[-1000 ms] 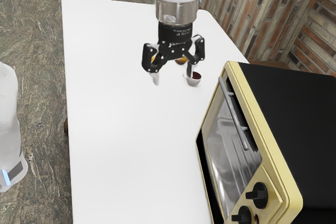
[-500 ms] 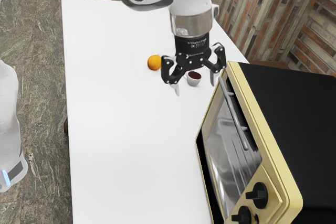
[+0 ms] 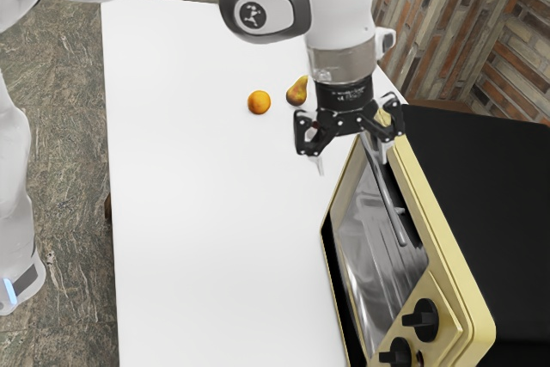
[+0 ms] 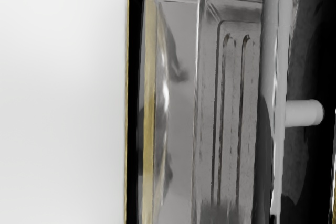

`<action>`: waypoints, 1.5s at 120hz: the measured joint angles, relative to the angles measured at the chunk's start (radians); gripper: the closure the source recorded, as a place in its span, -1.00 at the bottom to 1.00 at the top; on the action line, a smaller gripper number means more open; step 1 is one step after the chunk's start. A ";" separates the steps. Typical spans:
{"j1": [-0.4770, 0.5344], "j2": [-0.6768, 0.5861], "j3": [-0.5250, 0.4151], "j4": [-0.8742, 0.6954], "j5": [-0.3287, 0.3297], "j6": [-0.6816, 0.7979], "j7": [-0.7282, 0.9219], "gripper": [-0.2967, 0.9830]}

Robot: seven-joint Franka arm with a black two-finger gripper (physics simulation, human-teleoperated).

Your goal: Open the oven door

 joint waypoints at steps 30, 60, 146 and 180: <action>0.009 0.010 -0.001 -0.006 0.015 0.026 0.031 -0.54; 0.012 0.008 -0.001 -0.012 0.012 0.038 0.051 -0.54; 0.025 0.004 0.009 -0.114 -0.065 0.082 0.079 -0.54; 0.043 -0.120 0.008 -0.246 -0.110 0.107 0.086 -0.54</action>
